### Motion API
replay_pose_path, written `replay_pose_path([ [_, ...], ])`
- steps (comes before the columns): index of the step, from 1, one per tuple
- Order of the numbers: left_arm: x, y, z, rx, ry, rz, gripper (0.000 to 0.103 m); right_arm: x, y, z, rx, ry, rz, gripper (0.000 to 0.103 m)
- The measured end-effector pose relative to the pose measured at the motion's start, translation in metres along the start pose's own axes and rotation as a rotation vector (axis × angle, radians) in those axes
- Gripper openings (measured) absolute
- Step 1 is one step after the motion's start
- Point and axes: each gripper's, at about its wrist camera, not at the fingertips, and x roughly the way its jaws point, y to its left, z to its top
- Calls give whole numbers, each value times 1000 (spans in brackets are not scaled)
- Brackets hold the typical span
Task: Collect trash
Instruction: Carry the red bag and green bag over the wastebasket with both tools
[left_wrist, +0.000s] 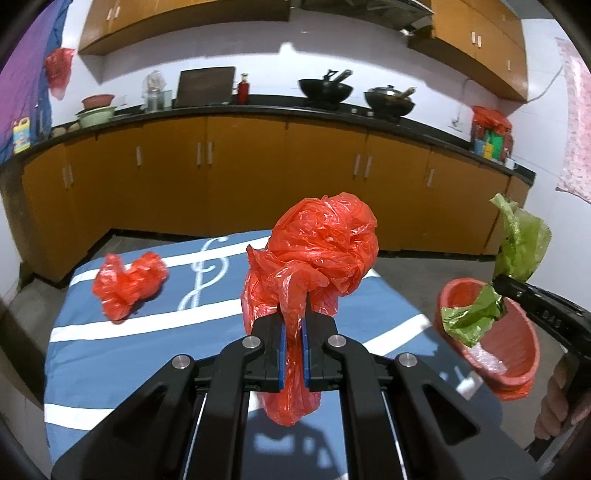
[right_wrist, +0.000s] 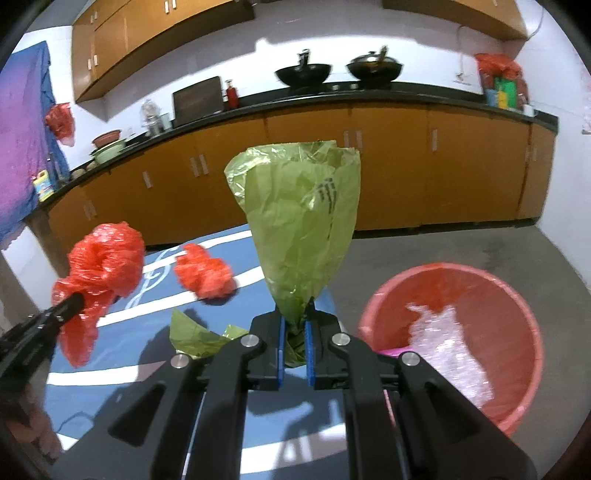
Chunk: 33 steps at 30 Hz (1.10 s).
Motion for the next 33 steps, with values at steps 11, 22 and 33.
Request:
replay_pose_path([
  [11, 8, -68, 0, 43, -8, -113, 6, -20, -81, 0, 32, -39, -113, 10],
  [22, 19, -144, -7, 87, 13, -235, 6, -36, -149, -7, 74, -41, -170, 10],
  [33, 43, -204, -25, 140, 84, -303, 6, -27, -192, -18, 111, 4, -187, 10],
])
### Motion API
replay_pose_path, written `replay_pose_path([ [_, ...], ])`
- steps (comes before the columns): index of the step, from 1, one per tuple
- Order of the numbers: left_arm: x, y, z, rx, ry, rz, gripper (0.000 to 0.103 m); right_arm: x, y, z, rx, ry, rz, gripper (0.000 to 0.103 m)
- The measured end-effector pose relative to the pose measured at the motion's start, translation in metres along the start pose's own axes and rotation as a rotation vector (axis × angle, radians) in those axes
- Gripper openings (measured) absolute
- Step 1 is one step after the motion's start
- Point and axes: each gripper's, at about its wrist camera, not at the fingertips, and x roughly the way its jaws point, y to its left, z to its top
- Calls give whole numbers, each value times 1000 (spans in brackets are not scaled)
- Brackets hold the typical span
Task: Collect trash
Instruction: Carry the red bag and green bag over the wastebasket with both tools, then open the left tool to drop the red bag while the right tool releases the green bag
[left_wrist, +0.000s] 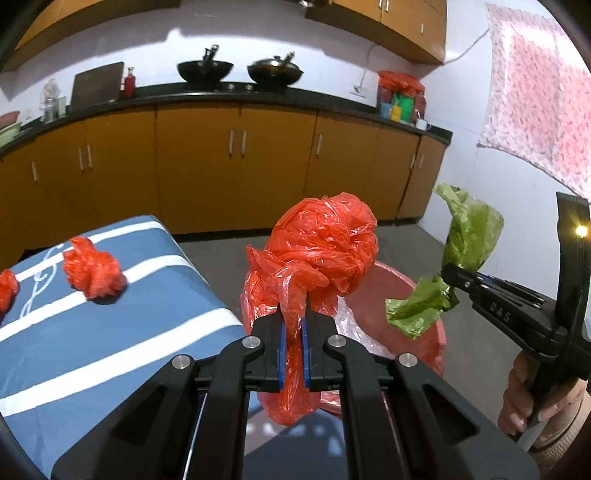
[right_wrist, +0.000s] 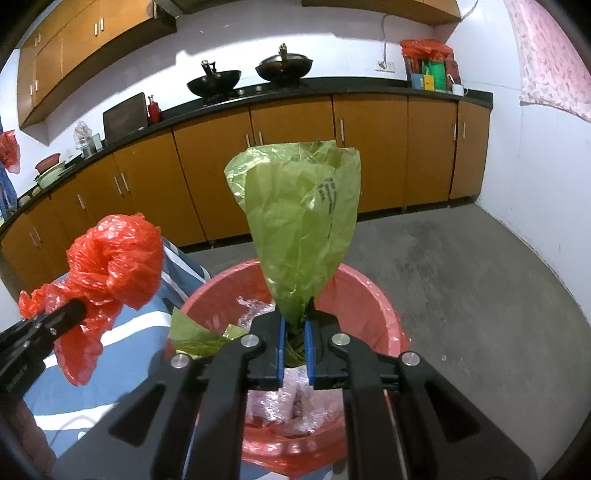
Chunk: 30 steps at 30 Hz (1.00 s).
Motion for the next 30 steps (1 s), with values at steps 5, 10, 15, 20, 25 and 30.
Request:
replay_pose_path([
  [5, 18, -9, -3, 7, 38, -6, 6, 13, -13, -3, 26, 30, -1, 10],
  [10, 34, -14, -7, 1, 68, -7, 6, 25, -21, -5, 37, 46, -3, 10],
  [15, 46, -18, -5, 0, 85, -10, 6, 34, -23, -2, 36, 55, 3, 10],
  [20, 57, -27, -4, 14, 100, -15, 6, 42, -24, -2, 31, 64, 13, 14],
  [25, 64, -25, -10, -1, 129, -29, 15, 46, -25, -7, 30, 71, 22, 26],
  [30, 64, -14, -15, -36, 140, -24, 31, 43, -29, -13, 40, 73, 28, 33],
])
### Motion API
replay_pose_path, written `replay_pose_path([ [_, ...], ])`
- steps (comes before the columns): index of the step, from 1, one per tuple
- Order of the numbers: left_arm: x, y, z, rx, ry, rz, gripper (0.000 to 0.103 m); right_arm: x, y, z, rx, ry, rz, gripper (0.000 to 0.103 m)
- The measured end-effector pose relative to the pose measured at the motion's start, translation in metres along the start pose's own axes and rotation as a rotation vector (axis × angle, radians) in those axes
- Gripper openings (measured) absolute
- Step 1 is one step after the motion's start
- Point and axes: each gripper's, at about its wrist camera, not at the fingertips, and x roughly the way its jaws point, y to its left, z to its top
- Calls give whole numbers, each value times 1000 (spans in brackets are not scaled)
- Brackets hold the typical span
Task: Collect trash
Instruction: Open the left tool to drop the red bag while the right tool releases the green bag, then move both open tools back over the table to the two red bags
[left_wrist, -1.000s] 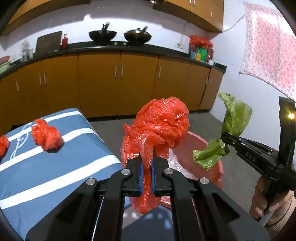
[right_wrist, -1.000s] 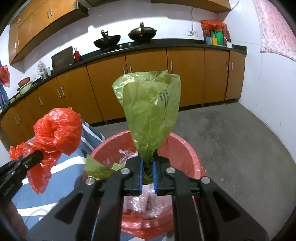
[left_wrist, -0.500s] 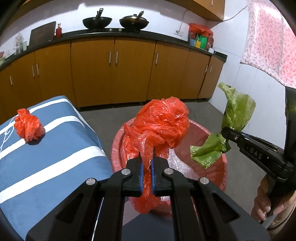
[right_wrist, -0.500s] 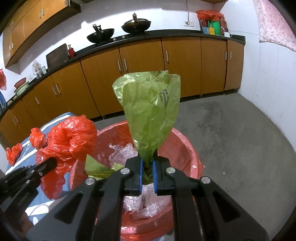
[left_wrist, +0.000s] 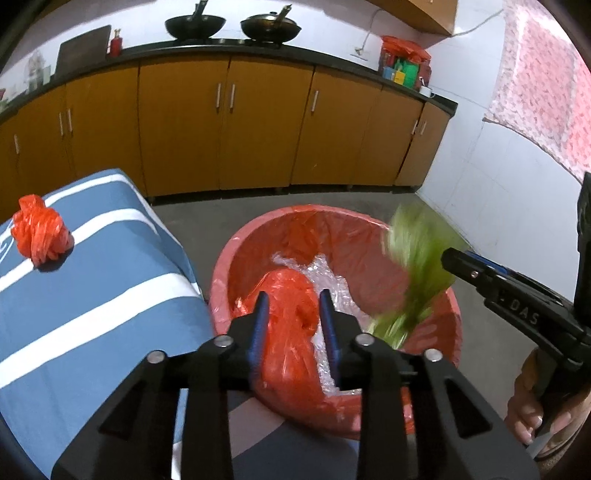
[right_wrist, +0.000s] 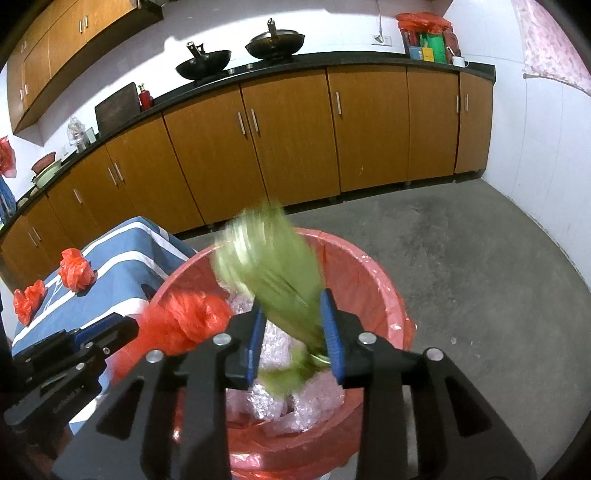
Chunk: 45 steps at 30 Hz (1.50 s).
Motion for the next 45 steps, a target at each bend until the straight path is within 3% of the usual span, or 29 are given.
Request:
replay_pose_path([
  [8, -22, 28, -3, -61, -34, 54, 45, -15, 4, 5, 2, -34, 6, 45],
  [14, -60, 77, -13, -115, -84, 149, 50, -26, 46, 15, -46, -55, 88, 58],
  [18, -93, 126, -22, -175, -123, 257, 54, -26, 95, 17, -113, -55, 171, 64],
  [25, -151, 224, -47, -243, -171, 493, 69, -9, 204, 11, -224, -24, 307, 72],
  [31, -185, 304, -65, -302, -186, 655, 81, 18, 289, 4, -331, 2, 349, 73],
  [35, -194, 345, -68, -347, -203, 699, 92, 47, 332, 2, -367, 23, 355, 78],
  [38, -194, 373, -67, -374, -210, 714, 94, 72, 357, 0, -405, 35, 332, 80],
  [45, -179, 401, -58, -345, -193, 687, 101, 116, 388, -1, -460, 49, 280, 88],
])
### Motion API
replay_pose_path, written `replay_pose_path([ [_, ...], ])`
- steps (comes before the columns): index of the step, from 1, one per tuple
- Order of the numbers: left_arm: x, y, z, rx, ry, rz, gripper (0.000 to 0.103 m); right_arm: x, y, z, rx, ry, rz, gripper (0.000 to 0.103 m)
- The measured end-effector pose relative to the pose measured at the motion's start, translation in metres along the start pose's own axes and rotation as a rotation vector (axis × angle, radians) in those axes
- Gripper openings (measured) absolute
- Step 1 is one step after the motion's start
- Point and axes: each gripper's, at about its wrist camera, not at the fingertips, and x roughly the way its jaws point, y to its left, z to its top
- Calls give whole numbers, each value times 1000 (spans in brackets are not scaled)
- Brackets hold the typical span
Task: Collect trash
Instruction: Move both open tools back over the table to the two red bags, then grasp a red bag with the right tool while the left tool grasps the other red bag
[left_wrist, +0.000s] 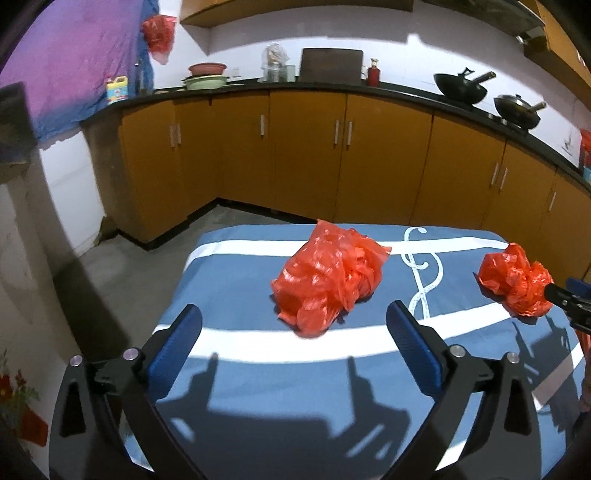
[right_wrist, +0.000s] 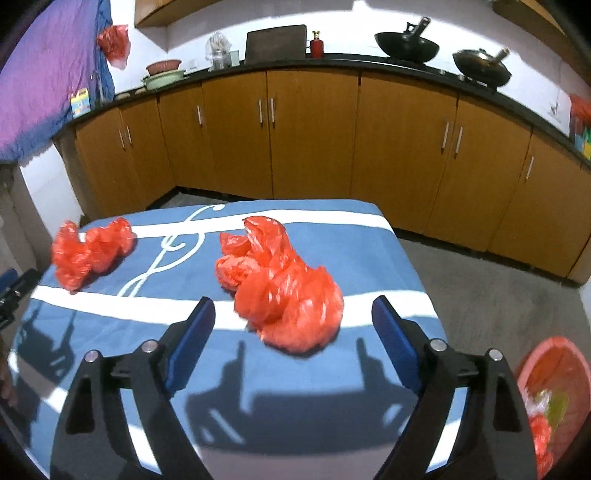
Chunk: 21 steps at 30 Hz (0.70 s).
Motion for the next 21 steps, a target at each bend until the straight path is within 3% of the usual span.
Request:
replay_pose_path([
  [6, 27, -12, 15, 60, 47, -23, 101, 26, 3, 8, -39, 28, -30, 89],
  [18, 66, -12, 21, 72, 148, -38, 101, 44, 9, 10, -82, 81, 38, 89],
  [21, 70, -10, 21, 68, 166, -57, 100, 48, 13, 9, -98, 97, 45, 82],
])
